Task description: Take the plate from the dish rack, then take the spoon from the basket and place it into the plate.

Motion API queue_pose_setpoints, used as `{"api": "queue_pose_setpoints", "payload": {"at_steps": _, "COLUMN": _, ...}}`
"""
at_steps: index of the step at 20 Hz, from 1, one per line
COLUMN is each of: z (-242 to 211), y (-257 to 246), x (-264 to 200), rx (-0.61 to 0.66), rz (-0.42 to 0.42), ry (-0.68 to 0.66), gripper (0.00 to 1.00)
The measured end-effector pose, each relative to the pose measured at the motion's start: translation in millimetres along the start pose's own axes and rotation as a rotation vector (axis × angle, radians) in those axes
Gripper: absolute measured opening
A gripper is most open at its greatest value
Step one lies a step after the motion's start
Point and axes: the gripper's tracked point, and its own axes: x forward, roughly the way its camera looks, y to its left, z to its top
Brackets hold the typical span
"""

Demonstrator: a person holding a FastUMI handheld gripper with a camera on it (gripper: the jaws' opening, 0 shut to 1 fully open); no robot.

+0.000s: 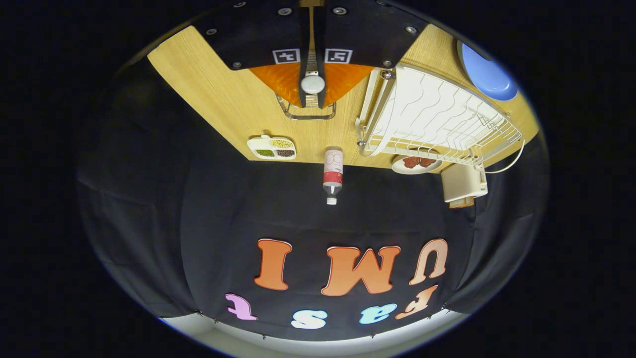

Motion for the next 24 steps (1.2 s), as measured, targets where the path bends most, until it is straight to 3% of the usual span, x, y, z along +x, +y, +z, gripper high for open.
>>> {"api": "queue_pose_setpoints", "payload": {"at_steps": 11, "z": 79, "y": 30, "x": -59, "rx": -0.048, "rz": -0.048, "ry": -0.088, "gripper": 0.04}}
{"api": "queue_pose_setpoints", "payload": {"at_steps": 18, "z": 116, "y": 115, "x": -126, "rx": -0.031, "rz": -0.016, "ry": -0.118, "gripper": 0.03}}
{"api": "queue_pose_setpoints", "payload": {"at_steps": 24, "z": 101, "y": 206, "x": -176, "rx": -0.016, "rz": 0.078, "ry": -0.071, "gripper": 0.04}}
